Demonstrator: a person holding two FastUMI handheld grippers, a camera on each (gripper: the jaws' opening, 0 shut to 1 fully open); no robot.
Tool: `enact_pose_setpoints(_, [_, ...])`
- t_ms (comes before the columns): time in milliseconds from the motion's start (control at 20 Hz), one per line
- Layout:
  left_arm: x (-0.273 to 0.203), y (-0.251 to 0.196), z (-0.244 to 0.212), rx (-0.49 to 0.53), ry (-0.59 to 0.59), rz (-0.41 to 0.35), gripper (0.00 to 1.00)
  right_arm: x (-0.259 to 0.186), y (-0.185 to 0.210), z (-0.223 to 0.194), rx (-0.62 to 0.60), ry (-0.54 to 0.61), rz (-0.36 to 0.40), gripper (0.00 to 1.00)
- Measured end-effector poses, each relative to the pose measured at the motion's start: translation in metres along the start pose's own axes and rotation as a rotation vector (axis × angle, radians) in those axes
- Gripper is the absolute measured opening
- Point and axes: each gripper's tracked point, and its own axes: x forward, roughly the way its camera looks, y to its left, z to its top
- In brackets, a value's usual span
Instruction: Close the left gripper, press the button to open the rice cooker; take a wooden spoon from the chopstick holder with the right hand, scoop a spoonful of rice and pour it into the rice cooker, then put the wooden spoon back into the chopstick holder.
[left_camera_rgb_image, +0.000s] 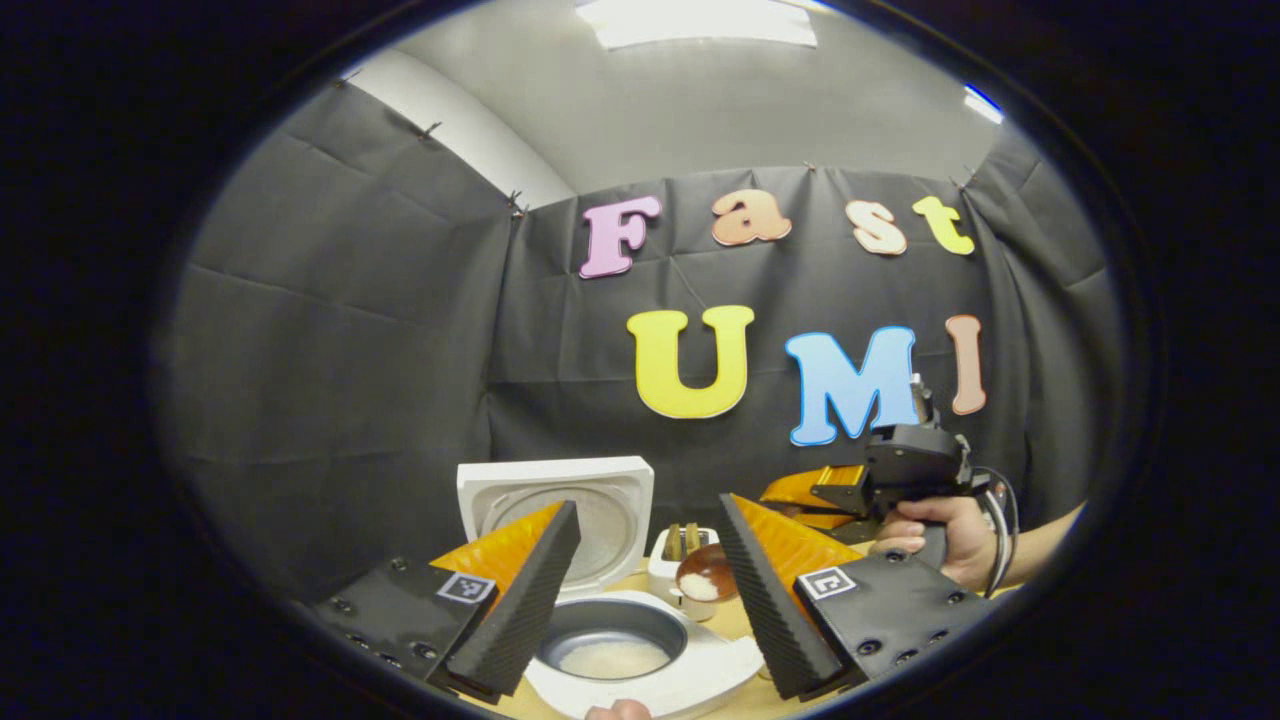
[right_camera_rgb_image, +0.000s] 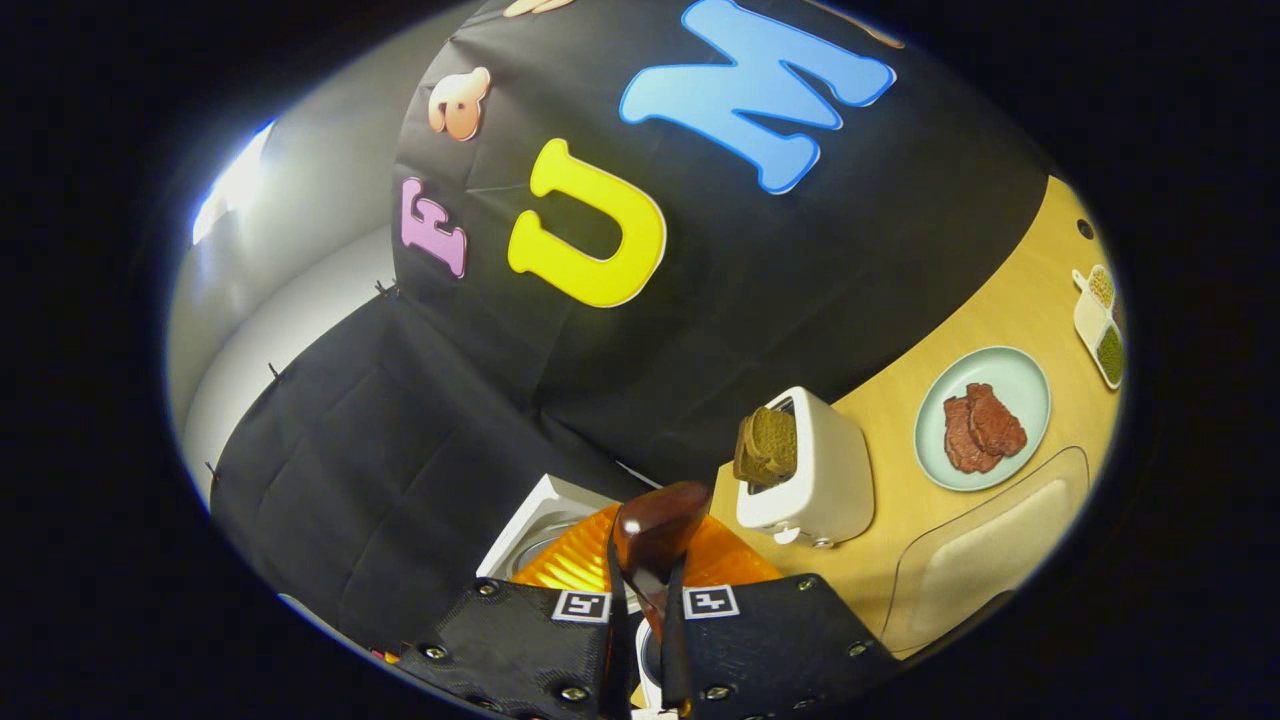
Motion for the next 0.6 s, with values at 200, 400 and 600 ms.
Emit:
enact_pose_setpoints(200, [-0.006, 0.014, 0.009, 0.005, -0.017, 0.02, 0.89, 0.022, 0.001, -0.026, -0.025, 0.038, -0.005, 0.12])
enact_pose_setpoints(400, [-0.014, 0.025, 0.011, 0.001, -0.023, 0.034, 0.9, 0.045, -0.003, -0.048, -0.074, 0.064, -0.013, 0.12])
enact_pose_setpoints(600, [-0.021, 0.037, 0.006, 0.044, -0.016, 0.053, 0.9, 0.062, -0.008, -0.073, -0.117, 0.115, -0.031, 0.12])
